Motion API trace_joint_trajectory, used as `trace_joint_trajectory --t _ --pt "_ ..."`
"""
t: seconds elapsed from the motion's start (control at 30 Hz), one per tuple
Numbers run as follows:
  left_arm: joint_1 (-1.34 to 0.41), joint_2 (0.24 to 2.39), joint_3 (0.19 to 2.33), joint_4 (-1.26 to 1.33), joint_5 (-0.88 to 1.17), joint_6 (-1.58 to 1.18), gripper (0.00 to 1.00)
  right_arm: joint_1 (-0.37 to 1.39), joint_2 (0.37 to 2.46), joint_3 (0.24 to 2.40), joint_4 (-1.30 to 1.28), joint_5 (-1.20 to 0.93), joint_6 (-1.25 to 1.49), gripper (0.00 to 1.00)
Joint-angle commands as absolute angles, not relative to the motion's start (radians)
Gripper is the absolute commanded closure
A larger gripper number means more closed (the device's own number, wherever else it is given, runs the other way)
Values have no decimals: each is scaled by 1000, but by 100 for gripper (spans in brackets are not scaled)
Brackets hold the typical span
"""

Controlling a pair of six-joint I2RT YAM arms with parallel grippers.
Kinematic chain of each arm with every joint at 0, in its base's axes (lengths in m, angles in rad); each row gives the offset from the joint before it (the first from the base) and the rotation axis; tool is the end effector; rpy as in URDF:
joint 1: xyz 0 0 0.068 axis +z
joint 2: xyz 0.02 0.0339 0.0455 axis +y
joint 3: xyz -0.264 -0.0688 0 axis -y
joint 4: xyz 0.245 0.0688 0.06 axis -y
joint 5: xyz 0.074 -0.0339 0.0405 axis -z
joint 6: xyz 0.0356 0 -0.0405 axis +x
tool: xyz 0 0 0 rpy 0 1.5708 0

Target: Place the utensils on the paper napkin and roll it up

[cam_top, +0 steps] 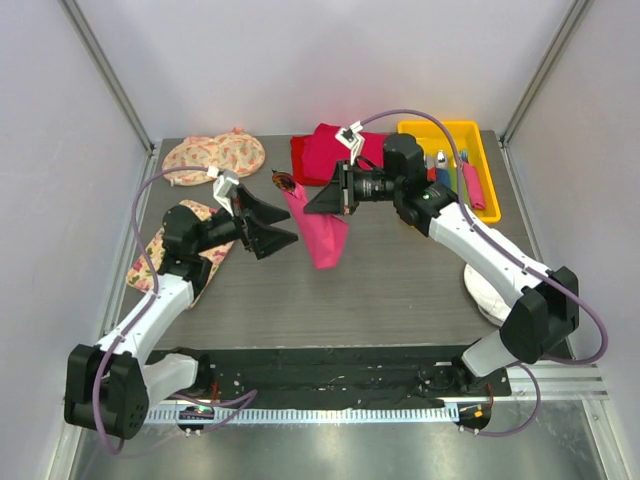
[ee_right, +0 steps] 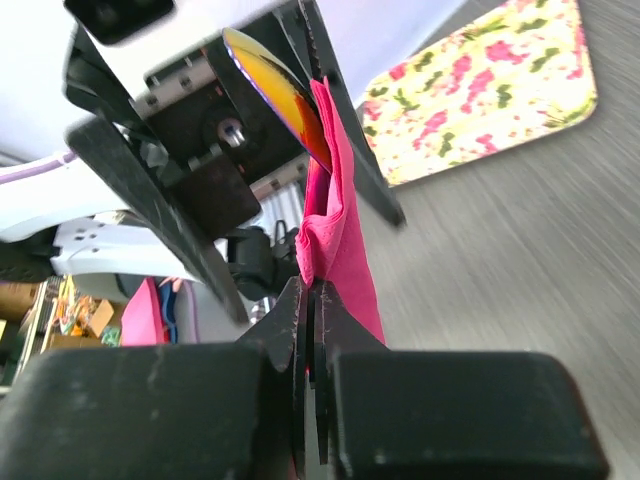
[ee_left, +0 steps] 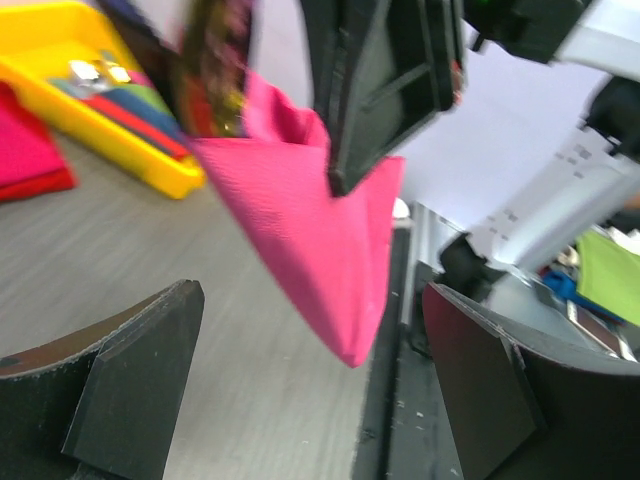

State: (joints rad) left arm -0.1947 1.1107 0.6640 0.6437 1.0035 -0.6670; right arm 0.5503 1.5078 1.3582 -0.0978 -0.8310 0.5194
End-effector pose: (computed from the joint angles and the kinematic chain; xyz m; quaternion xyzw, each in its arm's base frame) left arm 0.2306 -0.0761 0.3165 0.2315 0.6276 -0.5602 0.4886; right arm 0.2842 0.2052 0.3758 -0.2591 0.7179 0.5605 0.3213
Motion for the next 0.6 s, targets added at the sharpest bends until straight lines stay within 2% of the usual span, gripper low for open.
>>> trace_joint_trajectory --t 0.0,0.3,0.57 --pt "-265 1040 617 773 997 -716 3 581 1425 1408 -46 -865 528 99" --pt "-311 1028 592 805 875 -733 0 627 1370 1393 -34 -864 509 99" --pt "-318 1017 621 857 871 -822 0 641 1358 1385 -5 -857 544 99"
